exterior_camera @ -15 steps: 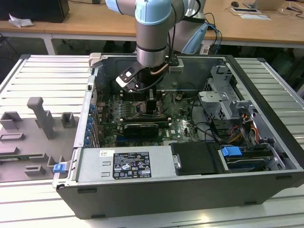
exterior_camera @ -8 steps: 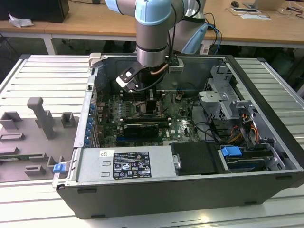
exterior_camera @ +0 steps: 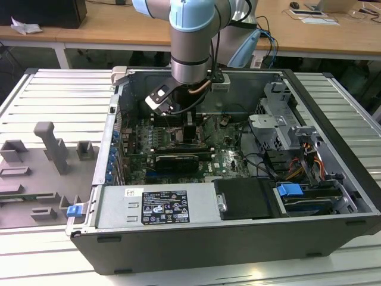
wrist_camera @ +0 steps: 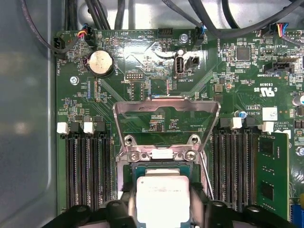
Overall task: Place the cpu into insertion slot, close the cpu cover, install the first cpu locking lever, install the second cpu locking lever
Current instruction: 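Place the cpu into insertion slot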
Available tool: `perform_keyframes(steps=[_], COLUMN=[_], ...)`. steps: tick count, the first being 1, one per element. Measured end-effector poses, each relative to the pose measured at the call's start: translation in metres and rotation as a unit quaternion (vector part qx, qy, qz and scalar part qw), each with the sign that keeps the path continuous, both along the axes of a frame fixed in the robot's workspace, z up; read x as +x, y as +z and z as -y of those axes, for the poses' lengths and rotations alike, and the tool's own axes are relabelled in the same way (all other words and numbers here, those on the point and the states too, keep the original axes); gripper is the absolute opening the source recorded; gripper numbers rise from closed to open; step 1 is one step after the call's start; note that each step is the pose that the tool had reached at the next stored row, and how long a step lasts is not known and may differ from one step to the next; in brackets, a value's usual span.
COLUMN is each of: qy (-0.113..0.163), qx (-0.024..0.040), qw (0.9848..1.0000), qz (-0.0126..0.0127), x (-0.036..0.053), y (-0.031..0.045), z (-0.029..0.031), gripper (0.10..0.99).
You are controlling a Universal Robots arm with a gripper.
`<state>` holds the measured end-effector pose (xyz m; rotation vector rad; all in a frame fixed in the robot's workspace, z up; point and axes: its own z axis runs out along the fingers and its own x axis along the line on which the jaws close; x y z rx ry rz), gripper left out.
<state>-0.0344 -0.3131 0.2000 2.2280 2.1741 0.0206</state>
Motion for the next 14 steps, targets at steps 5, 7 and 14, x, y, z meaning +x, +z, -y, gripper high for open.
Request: perform_keyframes(steps=[5,7,14], qy=[0.0,0.0,0.0], qx=[0.0,0.0,-0.0004], qw=[1.0,1.0,1.0], qz=[0.0,0.0,0.0], x=[0.0,0.0,0.0], y=[0.0051,0.0084,0.0146], z=[0.0,0.0,0.0], gripper=[0.608,0.592,0.106])
